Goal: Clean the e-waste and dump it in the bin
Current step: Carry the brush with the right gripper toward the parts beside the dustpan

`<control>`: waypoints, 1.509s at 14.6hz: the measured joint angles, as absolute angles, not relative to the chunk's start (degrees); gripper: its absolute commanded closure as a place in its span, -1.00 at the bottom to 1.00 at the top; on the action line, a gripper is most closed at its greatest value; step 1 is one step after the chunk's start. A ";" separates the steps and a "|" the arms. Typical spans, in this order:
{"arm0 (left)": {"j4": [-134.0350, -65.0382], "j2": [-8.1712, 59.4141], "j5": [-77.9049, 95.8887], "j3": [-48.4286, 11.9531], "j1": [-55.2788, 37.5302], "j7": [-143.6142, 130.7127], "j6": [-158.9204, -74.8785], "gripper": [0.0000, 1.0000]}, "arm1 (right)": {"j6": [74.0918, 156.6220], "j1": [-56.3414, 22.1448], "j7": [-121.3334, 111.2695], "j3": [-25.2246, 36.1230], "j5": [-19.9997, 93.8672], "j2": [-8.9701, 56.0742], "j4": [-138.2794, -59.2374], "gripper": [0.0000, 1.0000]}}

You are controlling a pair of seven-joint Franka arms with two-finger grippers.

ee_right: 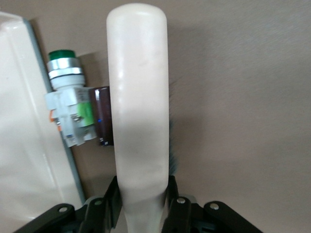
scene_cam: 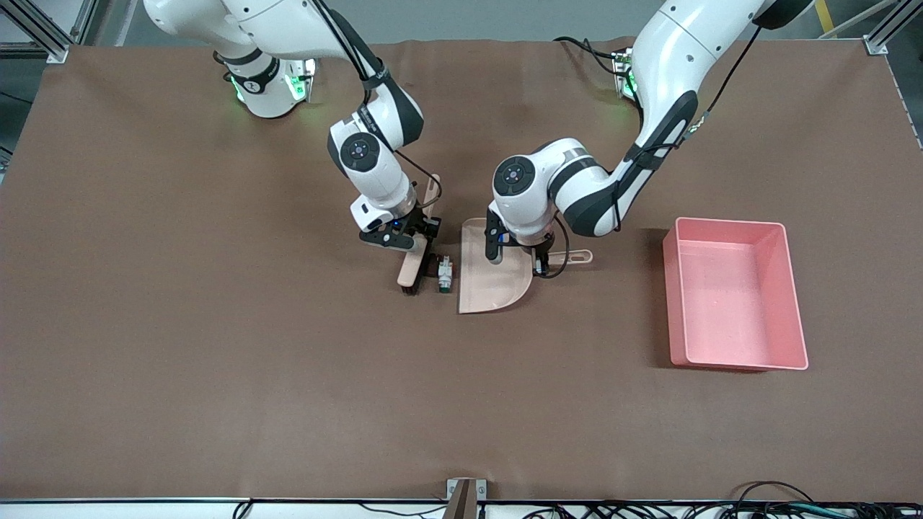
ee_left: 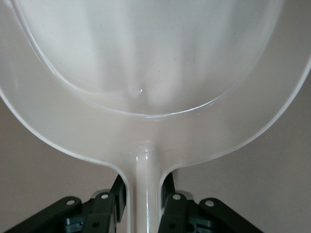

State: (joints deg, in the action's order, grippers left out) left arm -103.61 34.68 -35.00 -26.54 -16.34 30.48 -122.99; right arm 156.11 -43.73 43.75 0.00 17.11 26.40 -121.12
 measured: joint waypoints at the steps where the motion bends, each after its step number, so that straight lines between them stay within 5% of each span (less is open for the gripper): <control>1: -103.61 34.68 -35.00 -26.54 -16.34 30.48 -122.99 0.61 | 156.11 -44.04 43.95 0.00 17.11 26.78 -120.49 0.99; 5: -103.60 34.68 -35.00 -26.54 -16.35 30.42 -122.99 0.84 | 155.78 -44.86 44.05 0.01 17.11 28.70 -116.79 0.99; 22: -103.56 34.68 -35.04 -26.54 -16.74 28.02 -122.51 0.93 | 154.13 -46.68 44.21 0.14 17.11 31.62 -111.34 0.99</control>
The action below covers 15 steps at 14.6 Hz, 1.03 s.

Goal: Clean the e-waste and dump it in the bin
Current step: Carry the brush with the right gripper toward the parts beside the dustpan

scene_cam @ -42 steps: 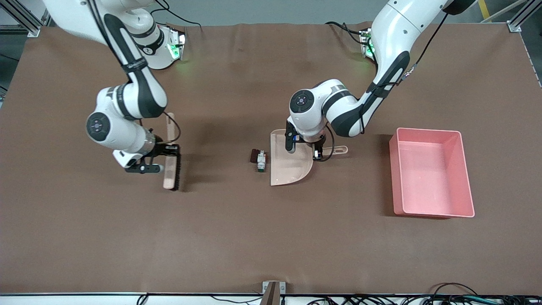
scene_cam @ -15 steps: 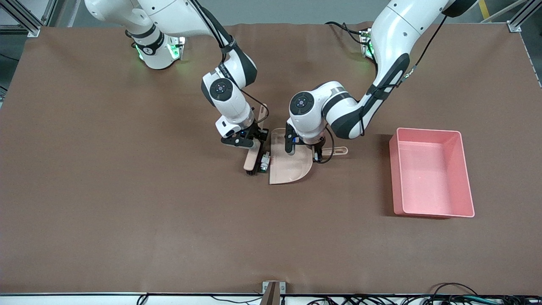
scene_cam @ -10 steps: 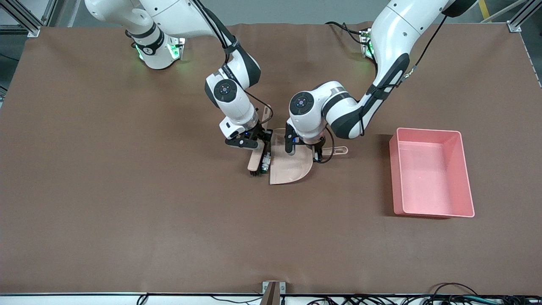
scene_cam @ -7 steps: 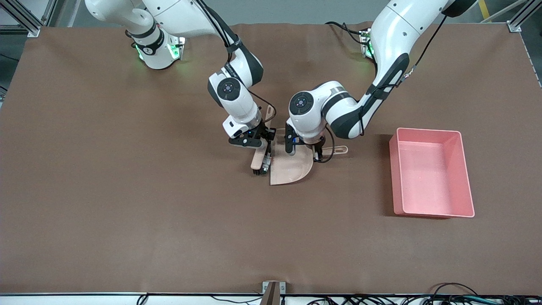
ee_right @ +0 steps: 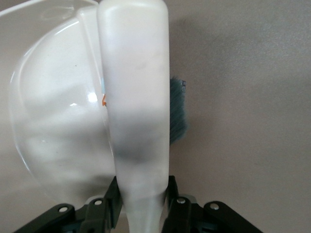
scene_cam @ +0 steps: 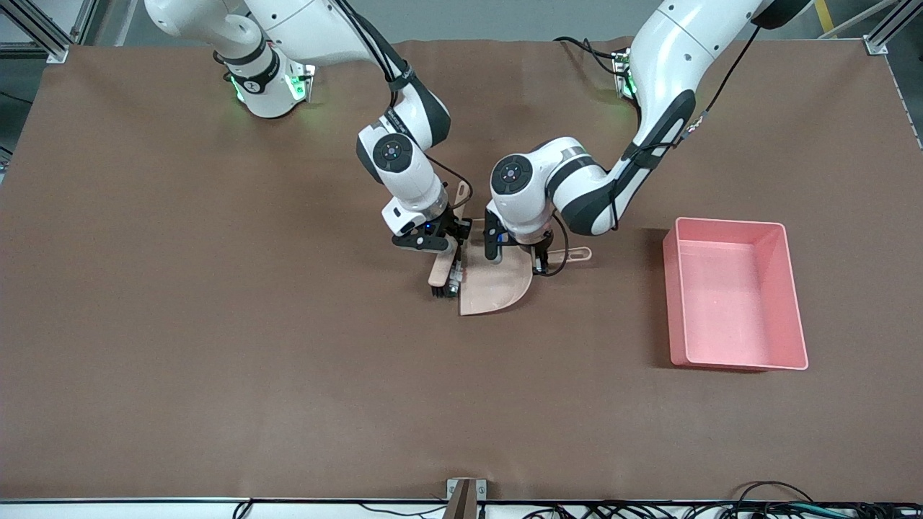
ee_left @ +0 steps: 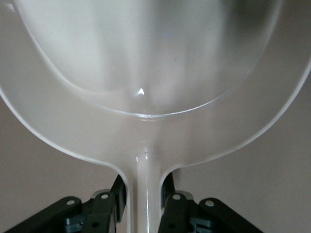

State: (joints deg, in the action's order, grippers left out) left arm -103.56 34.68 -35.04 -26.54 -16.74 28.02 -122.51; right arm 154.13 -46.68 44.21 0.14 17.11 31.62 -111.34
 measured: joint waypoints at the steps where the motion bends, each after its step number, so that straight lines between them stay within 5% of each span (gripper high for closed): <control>1: -103.56 34.68 -35.04 -26.54 -16.75 28.02 -122.51 0.93 | 154.13 -46.67 44.20 0.19 17.11 31.62 -111.31 0.99; 15: -103.53 34.68 -35.05 -26.54 -16.98 27.92 -122.52 0.96 | 151.45 -46.06 39.89 0.79 17.11 31.87 -109.33 0.99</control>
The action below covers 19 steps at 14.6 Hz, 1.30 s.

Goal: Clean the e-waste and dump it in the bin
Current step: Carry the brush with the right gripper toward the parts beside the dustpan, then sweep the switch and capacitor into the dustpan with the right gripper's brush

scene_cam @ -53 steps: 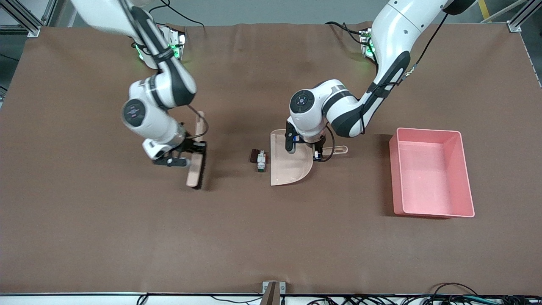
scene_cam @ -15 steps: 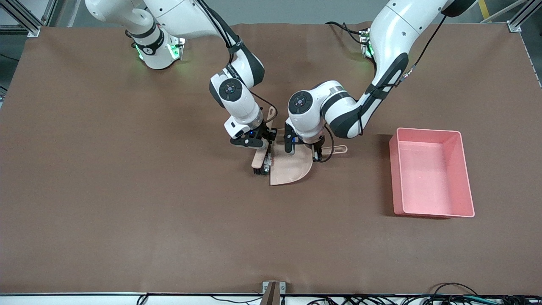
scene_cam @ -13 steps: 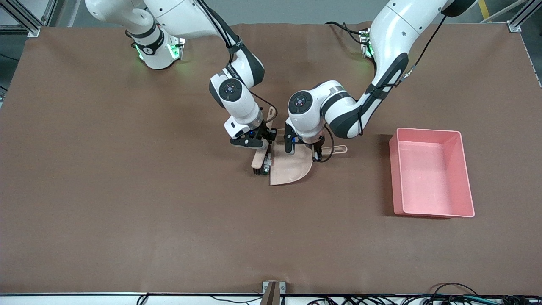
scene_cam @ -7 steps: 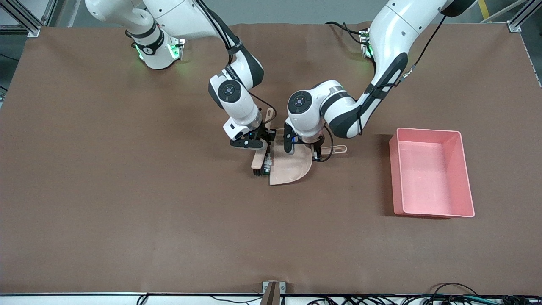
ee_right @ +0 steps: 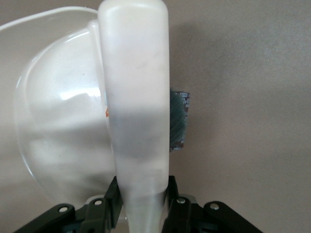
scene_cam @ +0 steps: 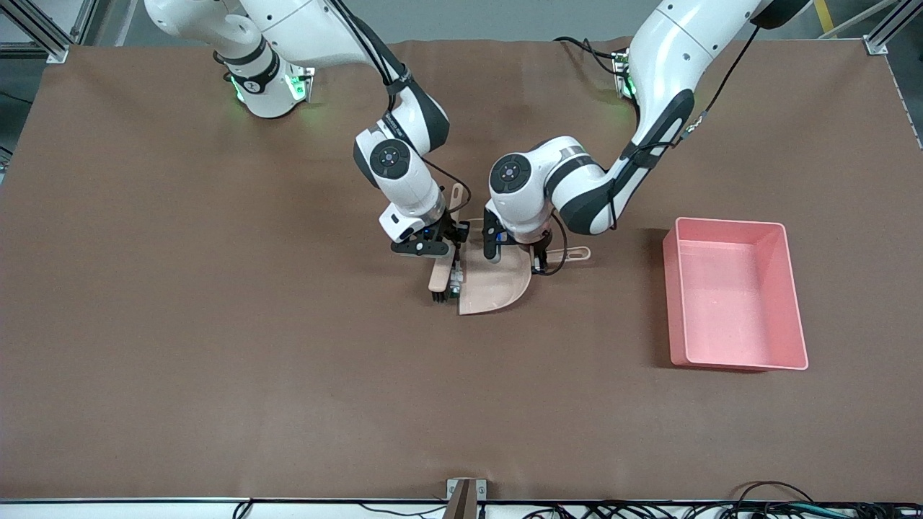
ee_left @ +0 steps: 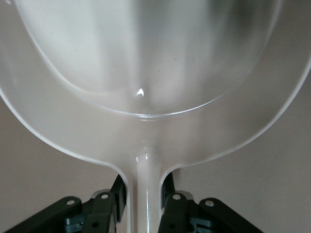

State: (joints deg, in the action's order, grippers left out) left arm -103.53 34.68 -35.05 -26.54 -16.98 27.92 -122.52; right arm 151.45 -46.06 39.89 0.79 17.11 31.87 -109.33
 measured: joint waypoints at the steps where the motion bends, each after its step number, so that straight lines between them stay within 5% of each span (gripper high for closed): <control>1: -103.53 34.68 -35.05 -26.54 -16.98 27.92 -122.52 0.96 | 151.42 -46.06 39.89 0.79 17.11 31.97 -109.12 0.99; 19: -102.82 34.89 -35.05 -26.63 -17.75 27.40 -119.67 0.96 | 151.03 -46.37 39.87 0.17 19.13 35.07 -104.36 0.99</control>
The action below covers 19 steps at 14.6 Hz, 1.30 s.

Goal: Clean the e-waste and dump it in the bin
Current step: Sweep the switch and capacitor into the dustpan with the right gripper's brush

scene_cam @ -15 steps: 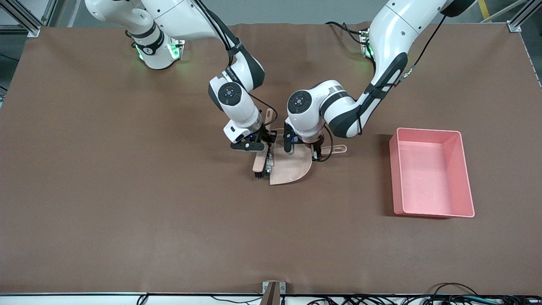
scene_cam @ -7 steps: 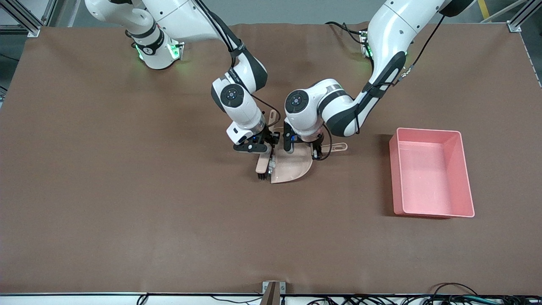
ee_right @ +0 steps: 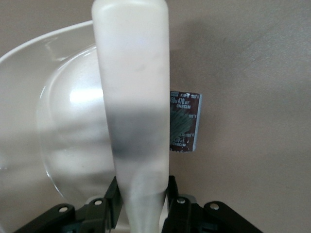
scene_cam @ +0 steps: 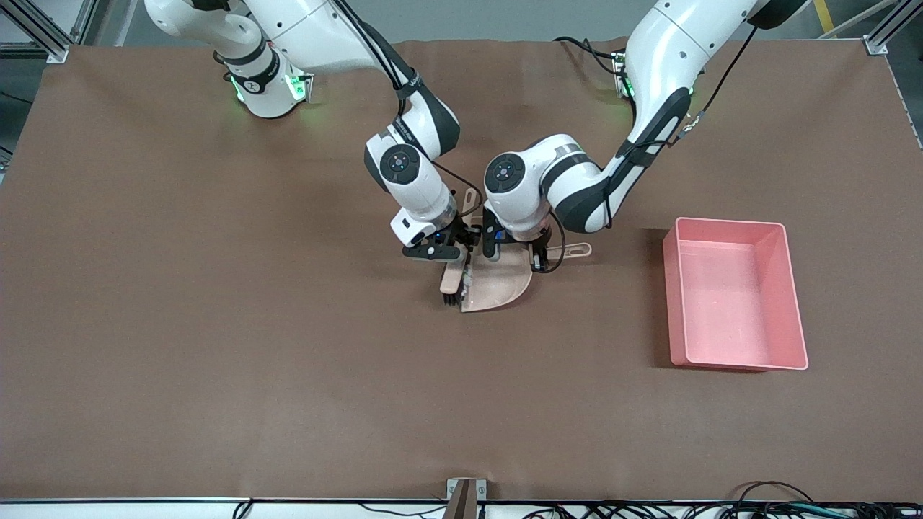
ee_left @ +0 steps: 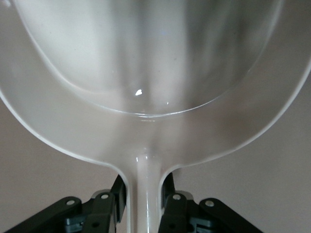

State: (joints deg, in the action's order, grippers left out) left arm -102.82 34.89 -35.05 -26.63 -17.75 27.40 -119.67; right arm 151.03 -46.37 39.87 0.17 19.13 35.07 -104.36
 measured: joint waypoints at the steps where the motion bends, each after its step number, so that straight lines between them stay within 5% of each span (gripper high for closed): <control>1: -102.75 34.92 -35.04 -26.63 -17.78 27.40 -119.59 0.96 | 151.03 -46.39 39.87 0.15 19.56 35.13 -104.24 0.99; 10: -102.41 35.09 -35.04 -26.63 -17.89 27.39 -119.15 0.96 | 147.36 -46.36 39.87 0.20 20.83 35.20 -102.36 0.99; 19: -102.03 35.31 -35.04 -26.63 -18.00 27.38 -118.70 0.96 | 131.92 -42.90 35.87 1.36 20.88 34.71 -97.18 0.99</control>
State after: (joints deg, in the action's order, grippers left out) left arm -102.03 35.31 -35.04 -26.63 -18.00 27.38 -118.70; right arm 131.92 -42.90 35.87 1.36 20.88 34.71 -97.18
